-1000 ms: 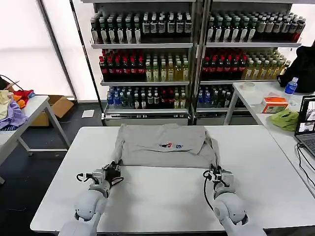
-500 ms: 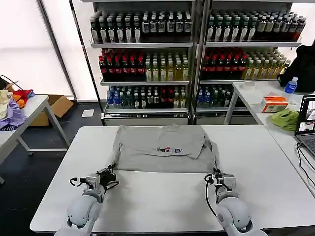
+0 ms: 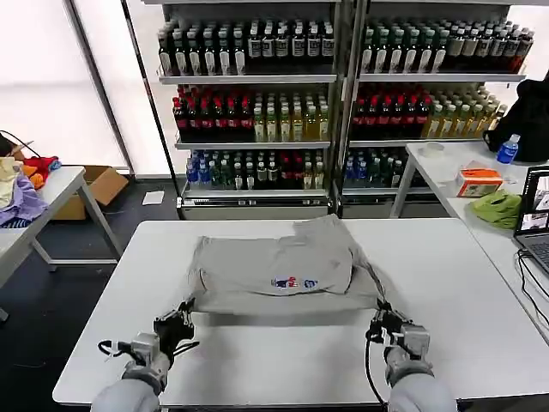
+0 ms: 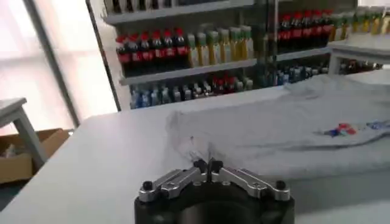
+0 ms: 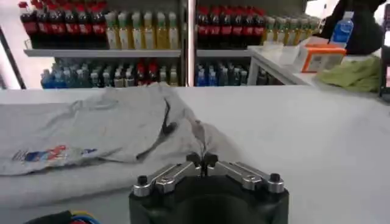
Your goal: Fold and organize the clothes.
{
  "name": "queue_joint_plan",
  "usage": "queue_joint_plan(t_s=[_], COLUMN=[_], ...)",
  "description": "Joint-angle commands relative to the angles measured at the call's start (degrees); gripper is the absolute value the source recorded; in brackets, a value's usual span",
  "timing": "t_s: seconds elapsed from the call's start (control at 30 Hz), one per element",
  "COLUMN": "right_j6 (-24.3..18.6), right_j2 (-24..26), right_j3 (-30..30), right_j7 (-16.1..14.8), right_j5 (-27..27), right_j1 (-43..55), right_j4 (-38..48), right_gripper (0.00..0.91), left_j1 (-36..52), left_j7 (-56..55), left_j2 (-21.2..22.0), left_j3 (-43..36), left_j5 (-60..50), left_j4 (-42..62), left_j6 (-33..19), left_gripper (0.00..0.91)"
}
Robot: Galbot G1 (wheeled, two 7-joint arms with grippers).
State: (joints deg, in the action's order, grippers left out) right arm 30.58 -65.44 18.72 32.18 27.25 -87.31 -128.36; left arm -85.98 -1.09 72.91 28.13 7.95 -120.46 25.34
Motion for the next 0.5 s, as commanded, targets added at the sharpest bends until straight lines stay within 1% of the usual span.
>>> queue_joint_plan(t_s=[0.03,0.1,0.17,0.27,0.5], right_j6=[-4.31,-5.05,-5.36,-5.5,-6.42], right_j2=[0.27,-0.29,-0.4,0.2,-0.05], right_j3=[-0.32,-0.17,0.09,0.48,0.27], right_j7=[1.08,1.25,1.38,1.37,1.71], right_j5=[-4.94,-6.14,-6.16,-6.06,-8.08], right_j1=[-16.86,-16.04,-15.53,-15.9,-20.13], right_j4=[-6.81,-5.41,-4.9,-5.05,-5.34], right_gripper=[0.0,0.0,0.0,0.0,0.0], left_j1=[-15.72,-16.22,-17.54,-18.65,-20.48], left_j7=[-0.74,-0.74,-0.76,-0.75,-0.75], left_j2=[1.45,1.44,1.5,1.79,1.59], left_j3=[2.15,2.45,2.04,1.1,0.46], left_j5=[-3.22,-3.34,-3.96,-5.7,-6.81], left_j4=[-11.17,-11.12,-10.87,-10.65,-10.53], left_j6=[-3.29,-3.44,-3.85,-4.51,-5.33], left_gripper=[0.01,0.01,0.0,0.01,0.01])
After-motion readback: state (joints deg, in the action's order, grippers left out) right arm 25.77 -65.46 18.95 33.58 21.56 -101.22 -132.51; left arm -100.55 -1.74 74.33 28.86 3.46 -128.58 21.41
